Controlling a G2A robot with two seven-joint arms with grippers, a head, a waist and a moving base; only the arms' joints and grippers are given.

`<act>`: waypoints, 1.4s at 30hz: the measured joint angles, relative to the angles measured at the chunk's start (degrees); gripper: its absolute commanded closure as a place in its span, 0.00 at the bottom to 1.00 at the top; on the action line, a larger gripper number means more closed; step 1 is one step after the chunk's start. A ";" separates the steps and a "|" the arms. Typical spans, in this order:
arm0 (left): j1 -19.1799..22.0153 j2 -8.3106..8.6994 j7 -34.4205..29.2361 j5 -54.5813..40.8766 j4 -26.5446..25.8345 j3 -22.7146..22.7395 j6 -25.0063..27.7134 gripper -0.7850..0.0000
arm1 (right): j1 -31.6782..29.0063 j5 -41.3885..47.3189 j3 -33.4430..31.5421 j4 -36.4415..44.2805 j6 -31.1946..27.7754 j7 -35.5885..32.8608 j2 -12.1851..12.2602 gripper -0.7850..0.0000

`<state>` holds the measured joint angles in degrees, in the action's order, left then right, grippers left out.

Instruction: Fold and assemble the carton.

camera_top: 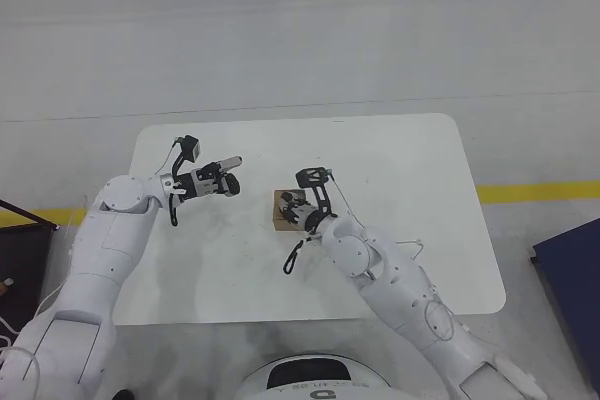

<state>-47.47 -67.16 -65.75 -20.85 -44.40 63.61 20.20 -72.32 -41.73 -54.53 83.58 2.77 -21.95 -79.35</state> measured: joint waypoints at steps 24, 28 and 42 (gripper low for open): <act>0.00 0.00 0.00 0.00 0.00 0.00 0.00 0.00 | -4.48 3.78 -7.36 5.51 -0.47 3.31 1.08 1.00; 0.00 0.00 0.00 0.00 0.00 0.00 0.00 0.00 | -7.21 5.57 -11.82 4.42 0.10 3.16 1.83 1.00; 0.00 0.00 0.00 0.00 0.00 0.00 0.00 0.00 | -7.01 9.50 -11.79 1.13 -2.45 0.92 1.90 1.00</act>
<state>-47.47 -67.16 -65.75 -20.85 -44.40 63.61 20.20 -79.33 -32.23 -66.32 84.71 0.32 -21.03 -77.45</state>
